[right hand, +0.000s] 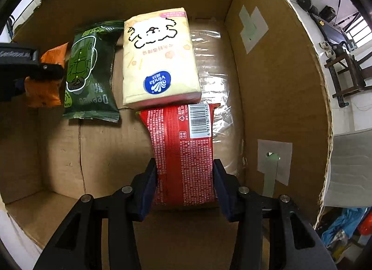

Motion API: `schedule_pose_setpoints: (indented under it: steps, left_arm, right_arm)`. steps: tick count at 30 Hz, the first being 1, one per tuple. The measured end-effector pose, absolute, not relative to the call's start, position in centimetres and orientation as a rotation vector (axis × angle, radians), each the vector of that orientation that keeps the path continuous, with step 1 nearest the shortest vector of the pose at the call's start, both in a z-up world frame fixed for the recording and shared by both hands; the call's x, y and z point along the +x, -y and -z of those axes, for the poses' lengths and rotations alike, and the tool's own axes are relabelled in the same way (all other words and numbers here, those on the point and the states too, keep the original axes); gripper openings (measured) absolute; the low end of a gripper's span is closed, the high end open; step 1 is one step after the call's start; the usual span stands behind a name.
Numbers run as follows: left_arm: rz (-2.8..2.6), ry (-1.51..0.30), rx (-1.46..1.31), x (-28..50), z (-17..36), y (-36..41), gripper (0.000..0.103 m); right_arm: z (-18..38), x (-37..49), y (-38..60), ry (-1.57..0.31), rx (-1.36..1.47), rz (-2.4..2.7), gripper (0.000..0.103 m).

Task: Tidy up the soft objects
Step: 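Lower both packets into the box and open both tools, then grasp the lavender sock with the left tool while the right tool grasps the blue packet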

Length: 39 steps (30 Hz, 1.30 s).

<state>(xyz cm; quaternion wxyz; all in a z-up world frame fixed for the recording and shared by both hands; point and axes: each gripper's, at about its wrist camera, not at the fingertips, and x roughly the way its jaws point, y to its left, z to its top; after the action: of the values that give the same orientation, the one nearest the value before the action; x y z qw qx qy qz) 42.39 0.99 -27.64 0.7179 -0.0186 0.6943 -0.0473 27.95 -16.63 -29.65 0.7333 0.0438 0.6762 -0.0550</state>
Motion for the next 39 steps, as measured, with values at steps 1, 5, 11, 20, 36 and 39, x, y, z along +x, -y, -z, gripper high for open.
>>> schedule_pose_setpoints:
  steps: [1, 5, 11, 20, 36, 39]
  left_arm:
    - [0.106, -1.543, -0.040, 42.3, 27.7, -1.1, 0.040]
    - [0.114, -1.571, -0.044, 42.8, 27.4, -1.2, 0.043]
    - [0.113, -1.552, -0.082, 42.5, 25.6, -2.0, 0.048]
    - [0.141, -1.434, -0.102, 37.9, 20.0, -3.0, 0.076]
    - [0.134, -1.198, -0.029, 24.6, 11.2, -3.4, 0.092]
    - [0.116, -1.160, -0.051, 22.5, 9.6, -3.7, 0.092]
  right_arm:
    - [29.6, 28.0, 16.7, -1.496, 0.100, 0.122, 0.049]
    - [29.2, 28.3, 16.7, -1.525, 0.123, 0.116, 0.051]
    - [26.1, 29.0, 16.0, -1.486, 0.111, 0.104, 0.068]
    - [21.3, 28.2, 14.4, -1.406, 0.102, 0.073, 0.092]
    - [12.7, 21.1, 14.4, -1.239, 0.102, 0.040, 0.103]
    - [10.6, 19.6, 14.5, -1.194, 0.088, 0.043, 0.103]
